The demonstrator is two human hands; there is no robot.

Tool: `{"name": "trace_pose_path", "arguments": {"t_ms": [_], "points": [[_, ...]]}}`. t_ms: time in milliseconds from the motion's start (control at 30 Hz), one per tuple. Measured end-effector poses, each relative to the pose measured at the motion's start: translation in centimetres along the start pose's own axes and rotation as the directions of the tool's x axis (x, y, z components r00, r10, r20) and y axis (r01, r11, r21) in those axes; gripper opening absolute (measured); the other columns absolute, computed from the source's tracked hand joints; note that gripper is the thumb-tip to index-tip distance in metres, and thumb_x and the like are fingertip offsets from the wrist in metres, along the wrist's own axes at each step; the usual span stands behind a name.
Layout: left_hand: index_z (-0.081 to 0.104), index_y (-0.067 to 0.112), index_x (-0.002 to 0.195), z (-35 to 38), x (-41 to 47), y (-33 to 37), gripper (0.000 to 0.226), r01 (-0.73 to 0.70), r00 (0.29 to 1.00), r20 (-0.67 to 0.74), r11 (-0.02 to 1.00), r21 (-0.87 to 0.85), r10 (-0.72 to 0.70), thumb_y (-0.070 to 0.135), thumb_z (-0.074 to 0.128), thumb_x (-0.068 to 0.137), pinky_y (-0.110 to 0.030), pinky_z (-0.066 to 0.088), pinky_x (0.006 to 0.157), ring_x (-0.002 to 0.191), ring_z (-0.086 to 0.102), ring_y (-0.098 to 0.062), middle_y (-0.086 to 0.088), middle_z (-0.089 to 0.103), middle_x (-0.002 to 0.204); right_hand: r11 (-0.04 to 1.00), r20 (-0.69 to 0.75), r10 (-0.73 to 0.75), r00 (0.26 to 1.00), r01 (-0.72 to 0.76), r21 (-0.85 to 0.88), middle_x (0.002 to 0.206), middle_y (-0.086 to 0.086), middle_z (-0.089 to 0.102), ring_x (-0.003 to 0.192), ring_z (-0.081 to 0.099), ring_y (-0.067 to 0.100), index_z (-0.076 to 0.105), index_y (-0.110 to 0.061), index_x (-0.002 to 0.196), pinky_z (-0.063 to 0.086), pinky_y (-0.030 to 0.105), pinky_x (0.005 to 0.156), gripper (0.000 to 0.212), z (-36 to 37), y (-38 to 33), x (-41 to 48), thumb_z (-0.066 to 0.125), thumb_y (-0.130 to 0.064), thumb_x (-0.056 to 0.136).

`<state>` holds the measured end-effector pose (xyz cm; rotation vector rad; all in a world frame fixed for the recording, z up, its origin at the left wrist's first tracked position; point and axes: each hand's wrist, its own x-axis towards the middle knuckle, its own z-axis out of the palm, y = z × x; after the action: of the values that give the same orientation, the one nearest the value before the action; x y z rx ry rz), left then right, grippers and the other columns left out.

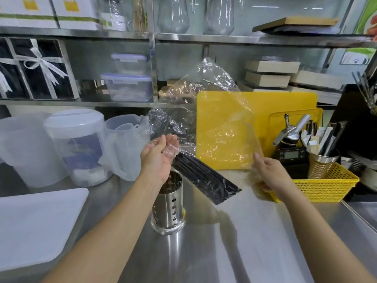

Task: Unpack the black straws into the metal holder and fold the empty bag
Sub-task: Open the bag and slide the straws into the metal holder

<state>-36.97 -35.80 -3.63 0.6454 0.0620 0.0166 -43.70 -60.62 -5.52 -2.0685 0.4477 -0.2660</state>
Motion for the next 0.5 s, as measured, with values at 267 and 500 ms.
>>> {"name": "trace_pose_path", "arguments": {"t_ms": [267, 500], "points": [[0.055, 0.003, 0.088, -1.8, 0.8, 1.3, 0.008, 0.014, 0.999, -0.034, 1.0, 0.016, -0.014, 0.001, 0.048, 0.091, -0.028, 0.059, 0.063, 0.068, 0.07, -0.015, -0.01, 0.064, 0.083, 0.944, 0.111, -0.127, 0.986, 0.085, 0.318, 0.088, 0.011, 0.064, 0.07, 0.064, 0.018, 0.063, 0.0, 0.102, 0.049, 0.017, 0.054, 0.03, 0.1, -1.1, -2.7, 0.063, -0.024, 0.086], [0.055, 0.004, 0.093, -2.3, 0.9, 2.2, 0.008, 0.057, 0.997, -0.06, 0.998, -0.013, -0.058, 0.003, 0.047, 0.091, -0.037, 0.05, 0.093, 0.088, 0.066, -0.019, -0.009, 0.064, 0.091, 0.921, -0.086, -0.269, 0.959, 0.282, 0.268, 0.097, 0.007, 0.058, 0.088, 0.056, 0.023, 0.064, -0.011, 0.085, 0.049, 0.029, 0.075, 0.009, 0.2, -0.6, -3.2, 0.063, -0.003, 0.083]]}}
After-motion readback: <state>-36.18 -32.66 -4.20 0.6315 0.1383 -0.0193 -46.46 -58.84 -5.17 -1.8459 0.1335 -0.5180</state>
